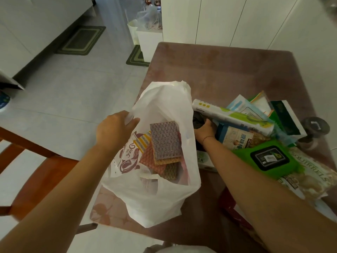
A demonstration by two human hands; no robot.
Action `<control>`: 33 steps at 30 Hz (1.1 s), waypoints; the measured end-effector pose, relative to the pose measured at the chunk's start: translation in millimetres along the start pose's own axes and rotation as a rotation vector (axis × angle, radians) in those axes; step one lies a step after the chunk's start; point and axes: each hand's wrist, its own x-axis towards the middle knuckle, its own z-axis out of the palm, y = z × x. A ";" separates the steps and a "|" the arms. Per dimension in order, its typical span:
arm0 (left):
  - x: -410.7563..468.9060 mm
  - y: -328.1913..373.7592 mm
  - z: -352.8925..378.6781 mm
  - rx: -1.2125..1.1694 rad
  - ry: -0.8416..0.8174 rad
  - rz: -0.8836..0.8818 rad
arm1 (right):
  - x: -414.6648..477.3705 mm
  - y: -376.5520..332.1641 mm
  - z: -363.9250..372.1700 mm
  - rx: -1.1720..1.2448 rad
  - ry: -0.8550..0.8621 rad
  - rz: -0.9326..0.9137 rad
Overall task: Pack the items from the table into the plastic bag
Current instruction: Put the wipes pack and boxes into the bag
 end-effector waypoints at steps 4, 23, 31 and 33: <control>0.7 0.1 0.6 0.004 0.000 -0.014 | -5.3 1.7 -9.7 0.181 0.012 0.044; 8.7 5.0 -3.9 -0.060 0.095 -0.014 | -166.7 -62.5 -2.3 0.484 -0.261 -0.267; 20.2 0.7 -11.2 -0.099 0.197 0.038 | -103.4 -122.1 51.1 0.170 -0.030 -0.224; 23.1 1.3 -10.5 -0.109 0.200 0.039 | -86.7 -127.4 51.7 0.006 -0.020 -0.216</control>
